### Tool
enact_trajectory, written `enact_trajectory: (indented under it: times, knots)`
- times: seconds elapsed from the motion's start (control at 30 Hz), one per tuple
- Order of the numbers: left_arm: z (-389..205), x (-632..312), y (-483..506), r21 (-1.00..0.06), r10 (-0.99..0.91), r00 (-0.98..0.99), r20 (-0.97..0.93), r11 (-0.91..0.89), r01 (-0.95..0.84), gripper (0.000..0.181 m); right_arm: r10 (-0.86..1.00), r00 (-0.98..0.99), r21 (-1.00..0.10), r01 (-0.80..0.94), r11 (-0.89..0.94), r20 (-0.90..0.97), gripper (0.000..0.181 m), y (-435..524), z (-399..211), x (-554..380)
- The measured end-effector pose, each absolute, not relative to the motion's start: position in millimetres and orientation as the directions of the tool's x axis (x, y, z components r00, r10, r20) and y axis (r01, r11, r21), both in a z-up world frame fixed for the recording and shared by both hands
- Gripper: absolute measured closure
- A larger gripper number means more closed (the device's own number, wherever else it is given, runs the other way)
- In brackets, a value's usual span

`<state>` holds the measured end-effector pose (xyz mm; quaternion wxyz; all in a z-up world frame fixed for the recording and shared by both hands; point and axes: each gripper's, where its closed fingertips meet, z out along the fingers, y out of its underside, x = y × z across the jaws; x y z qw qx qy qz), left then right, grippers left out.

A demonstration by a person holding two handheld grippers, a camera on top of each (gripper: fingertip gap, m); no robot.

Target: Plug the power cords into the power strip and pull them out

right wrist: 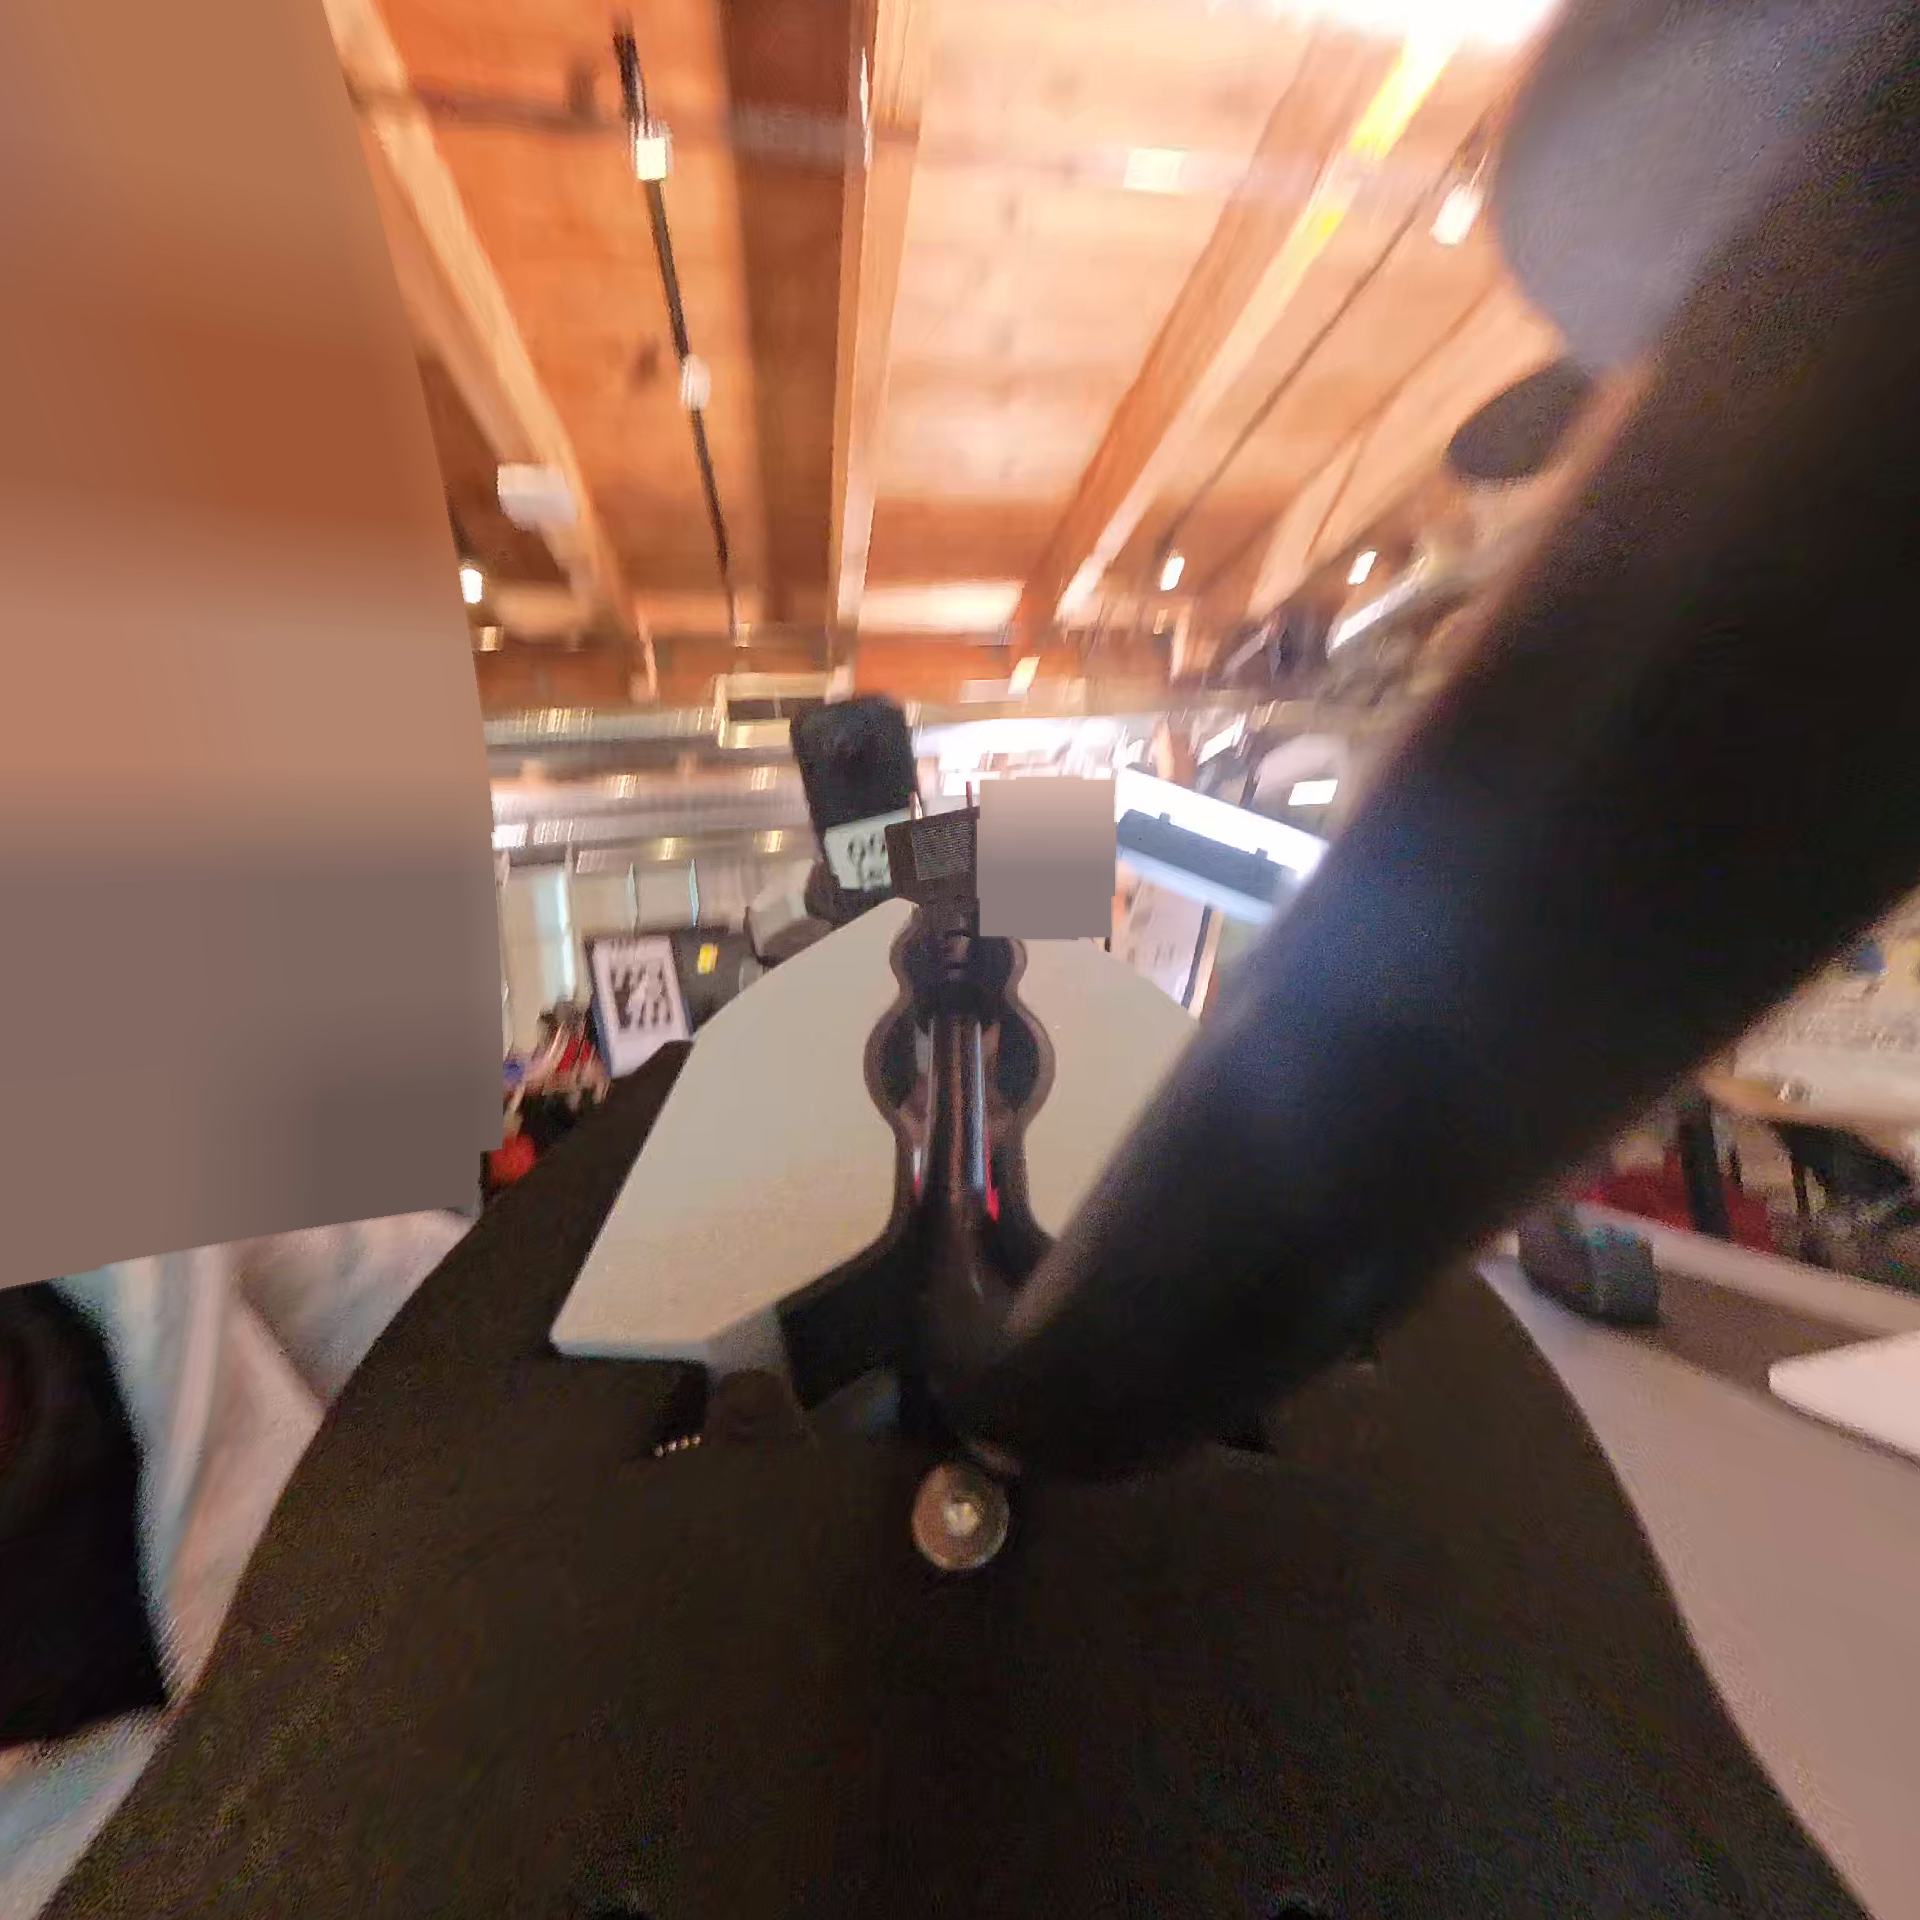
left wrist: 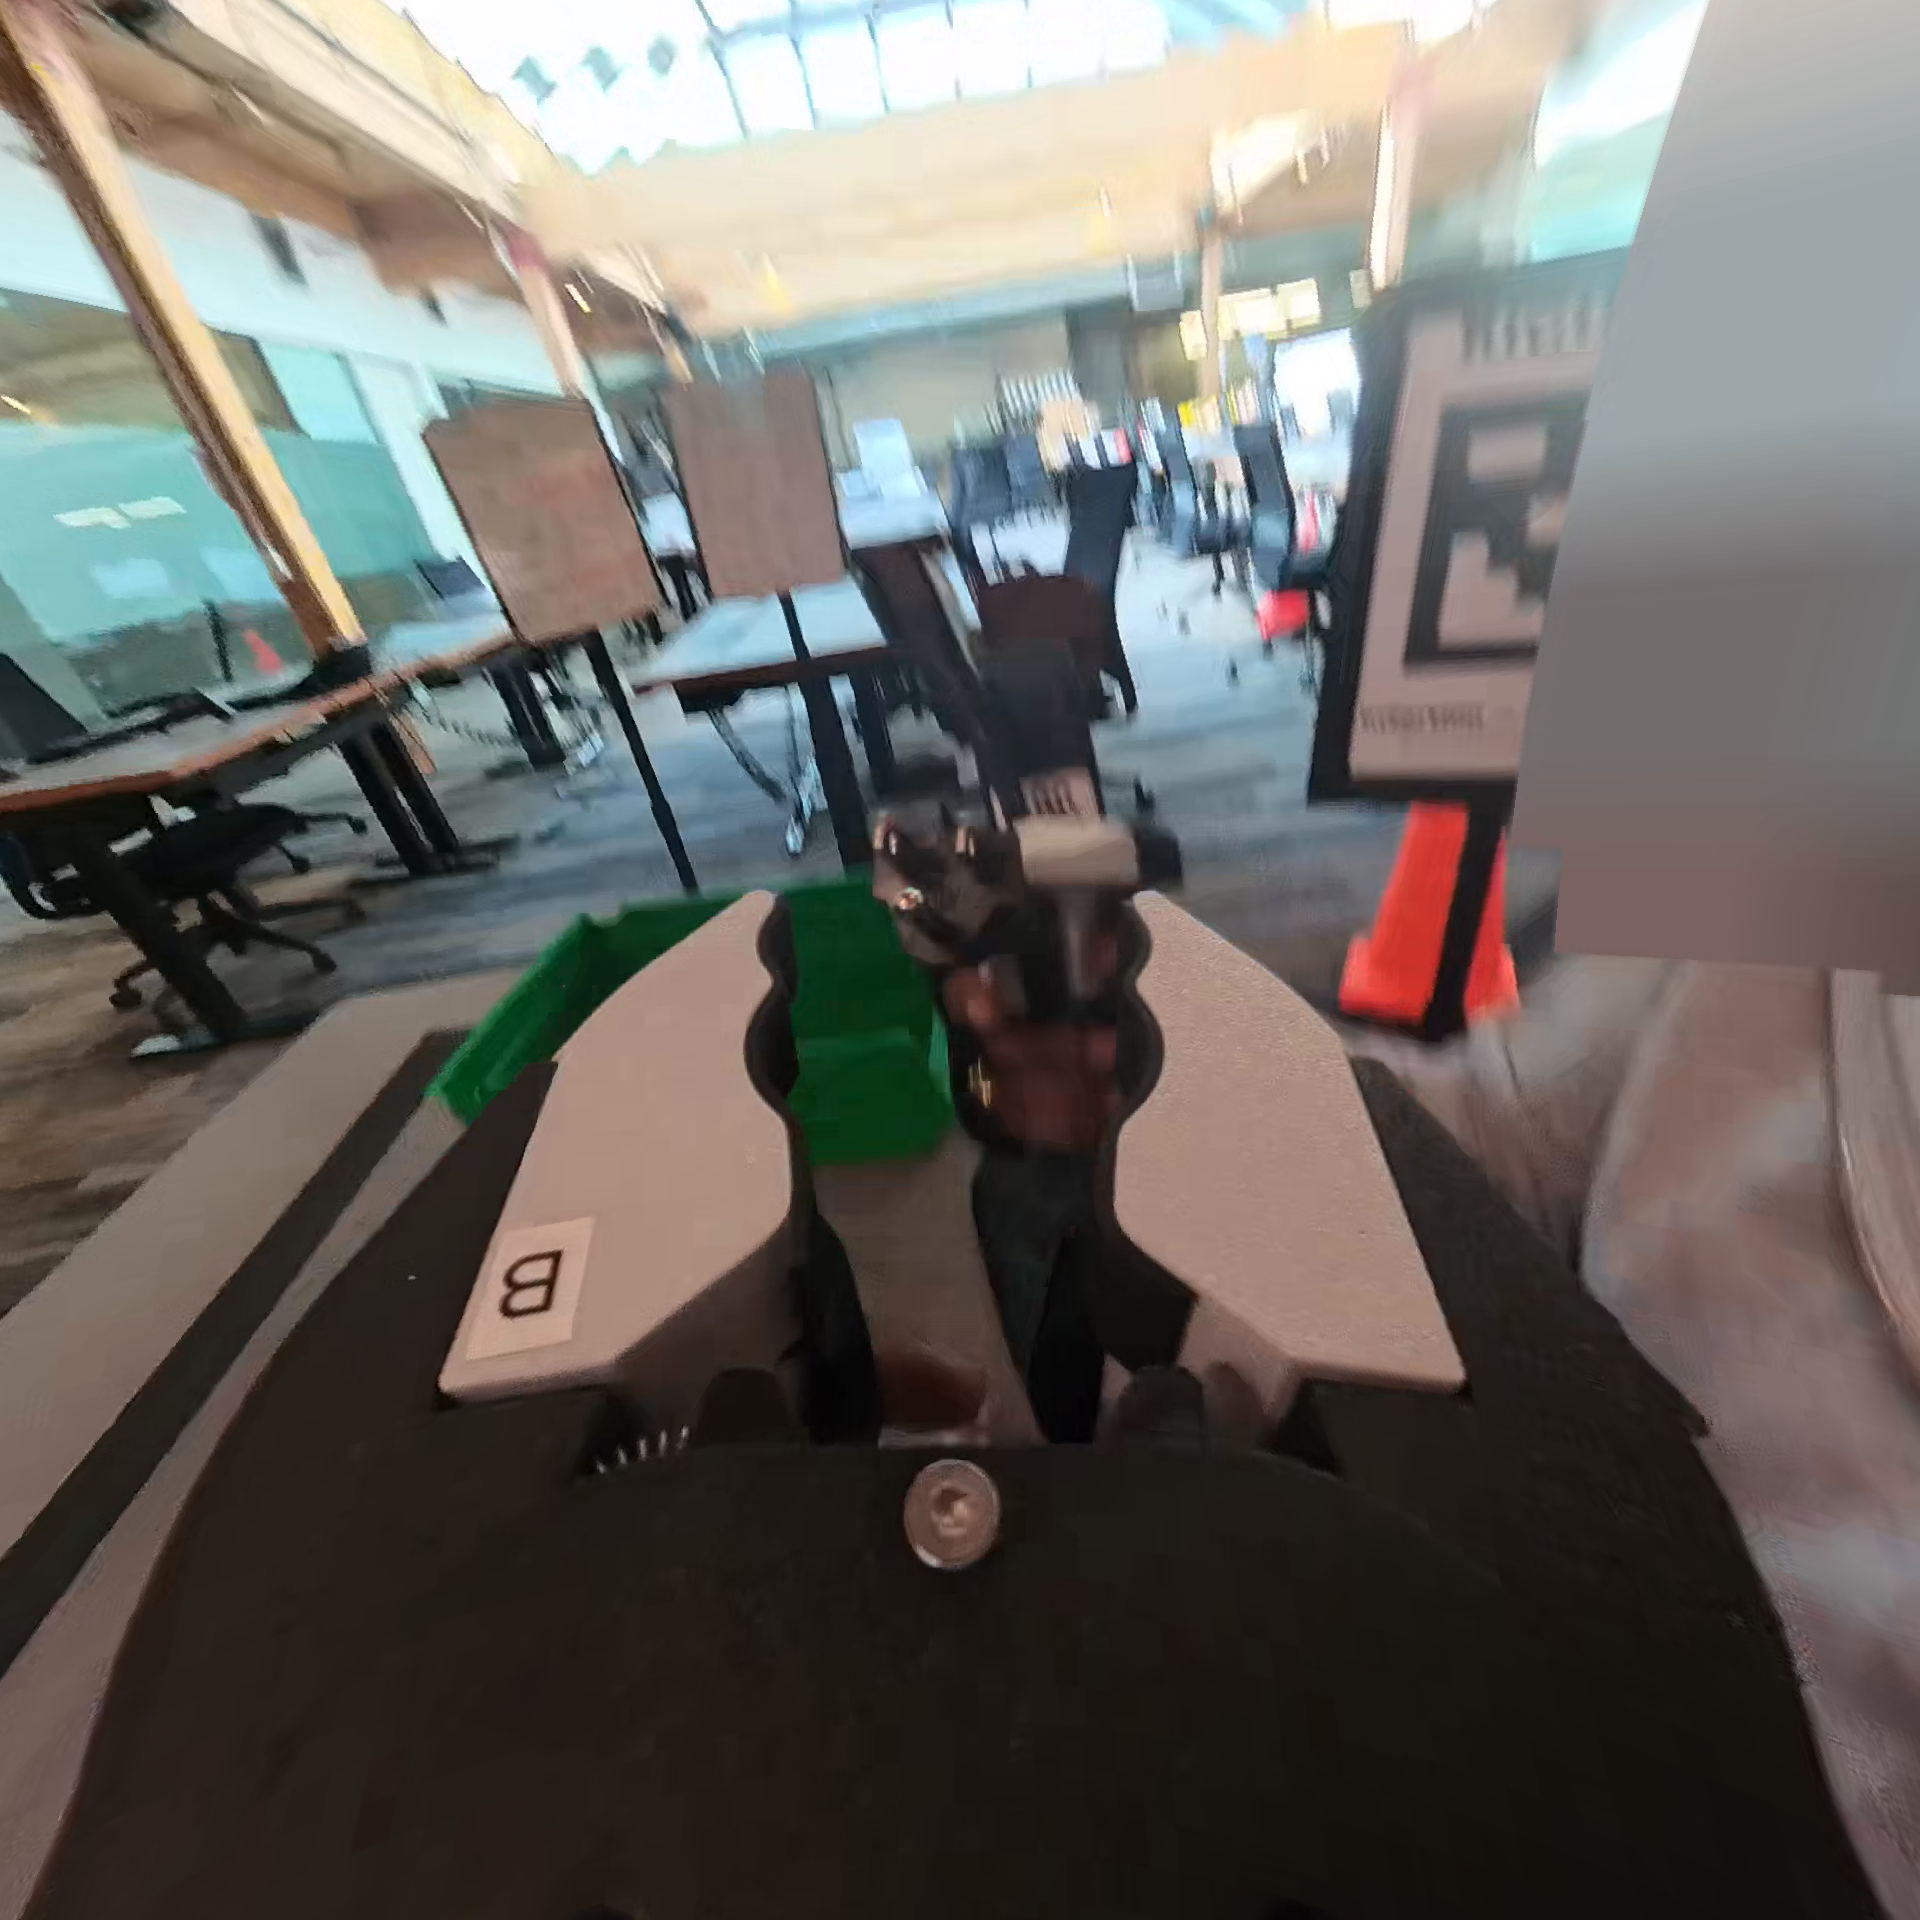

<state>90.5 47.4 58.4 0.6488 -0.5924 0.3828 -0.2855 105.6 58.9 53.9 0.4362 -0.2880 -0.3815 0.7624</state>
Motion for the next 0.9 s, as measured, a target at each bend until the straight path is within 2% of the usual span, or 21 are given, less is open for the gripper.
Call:
enact_trajectory:
  times: [0.03, 0.17, 0.33, 0.4, 0.53, 0.57, 0.63, 0.8, 0.9]
  knots:
    - [43.4, 87.0, 41.7, -0.978, -0.832, 0.520, -0.194, 0.124, -0.167, 0.122, 0.875, -0.473, -0.873, -0.380, -0.305, -0.100, 0.172, 52.8, 47.5, 104.6]
    - [6.9, 85.1, 26.9, -0.924, -0.826, 0.479, -0.296, 0.121, -0.362, 0.120, 0.835, -0.540, -0.966, -0.147, -0.214, -0.103, 0.170, 30.6, 22.9, 99.0]
    - [-7.8, 89.6, 13.9, -0.909, -0.819, 0.479, -0.317, 0.119, -0.399, 0.150, 0.817, -0.565, -0.989, -0.006, -0.147, -0.118, 0.168, 19.4, 5.5, 93.8]
    - [-10.8, 88.8, 11.9, -0.917, -0.808, 0.502, -0.309, 0.114, -0.382, 0.151, 0.813, -0.570, -0.991, 0.016, -0.129, -0.115, 0.168, 17.4, 3.1, 93.0]
    - [-3.0, 91.8, 1.7, -0.927, -0.774, 0.523, -0.356, 0.222, -0.303, 0.152, 0.801, -0.598, -0.997, -0.047, -0.059, -0.019, 0.170, 7.3, 5.7, 94.2]
    - [0.1, 93.0, -1.6, -0.918, -0.757, 0.525, -0.388, 0.266, -0.295, 0.152, 0.805, -0.593, -0.997, -0.060, -0.049, -0.003, 0.165, 6.3, 5.5, 92.8]
    - [7.3, 94.3, -7.5, -0.909, -0.734, 0.536, -0.417, 0.323, -0.265, 0.153, 0.810, -0.585, -0.997, -0.077, -0.020, 0.029, 0.144, 3.8, 2.6, 89.1]
    - [9.9, 96.4, -13.9, -0.898, -0.716, 0.545, -0.436, 0.387, -0.209, 0.153, 0.758, -0.652, -0.986, -0.147, -0.076, 0.038, 0.149, -10.3, 11.3, 91.1]
    - [14.7, 95.0, -17.7, -0.890, -0.712, 0.549, -0.437, 0.432, -0.147, 0.153, 0.738, -0.674, -0.990, -0.130, -0.063, 0.042, 0.131, -16.5, 4.2, 87.4]
